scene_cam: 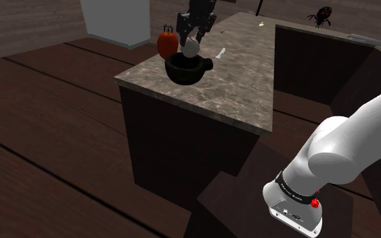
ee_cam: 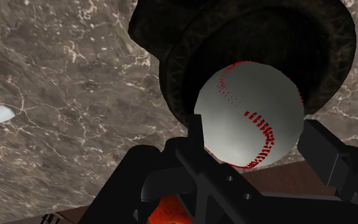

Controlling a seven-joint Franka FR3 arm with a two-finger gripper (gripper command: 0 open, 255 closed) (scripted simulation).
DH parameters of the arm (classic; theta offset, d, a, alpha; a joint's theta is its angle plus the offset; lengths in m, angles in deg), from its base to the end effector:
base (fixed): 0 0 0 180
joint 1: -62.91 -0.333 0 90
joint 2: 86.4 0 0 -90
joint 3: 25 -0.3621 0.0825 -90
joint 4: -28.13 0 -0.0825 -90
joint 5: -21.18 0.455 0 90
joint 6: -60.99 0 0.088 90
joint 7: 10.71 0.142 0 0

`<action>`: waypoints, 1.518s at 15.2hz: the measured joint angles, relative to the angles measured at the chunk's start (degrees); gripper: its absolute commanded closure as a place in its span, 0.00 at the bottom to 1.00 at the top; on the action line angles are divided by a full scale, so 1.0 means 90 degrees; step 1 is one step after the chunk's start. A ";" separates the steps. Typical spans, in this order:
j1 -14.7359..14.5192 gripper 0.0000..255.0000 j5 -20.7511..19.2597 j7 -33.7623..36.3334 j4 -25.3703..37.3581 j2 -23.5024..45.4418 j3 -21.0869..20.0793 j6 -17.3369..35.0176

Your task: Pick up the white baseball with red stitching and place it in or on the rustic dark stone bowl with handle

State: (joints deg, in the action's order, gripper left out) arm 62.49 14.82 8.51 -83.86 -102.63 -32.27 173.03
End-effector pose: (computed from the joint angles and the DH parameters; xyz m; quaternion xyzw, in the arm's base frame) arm 0.5593 0.0722 0.6281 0.9838 -0.0859 0.1527 0.0371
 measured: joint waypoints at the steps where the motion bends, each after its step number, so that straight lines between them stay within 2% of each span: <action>1: 0.0001 1.00 -0.0002 0.0006 -0.0116 -0.0020 0.0004 0.0095; 9: 0.0000 1.00 -0.0009 0.0029 -0.0289 -0.0032 0.0001 0.0257; 10: 0.0000 0.00 -0.0009 0.0029 -0.0289 -0.0032 0.0001 0.0258; 16: 0.0000 0.00 -0.0009 0.0028 -0.0288 -0.0032 0.0001 0.0259; 20: -0.0024 0.00 0.0028 0.0002 0.0198 -0.0155 -0.0026 -0.0342; 23: -0.0030 0.00 0.0035 -0.0001 0.0326 -0.0184 -0.0035 -0.0504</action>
State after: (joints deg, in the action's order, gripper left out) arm 62.22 15.14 8.50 -80.93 -104.29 -32.58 168.49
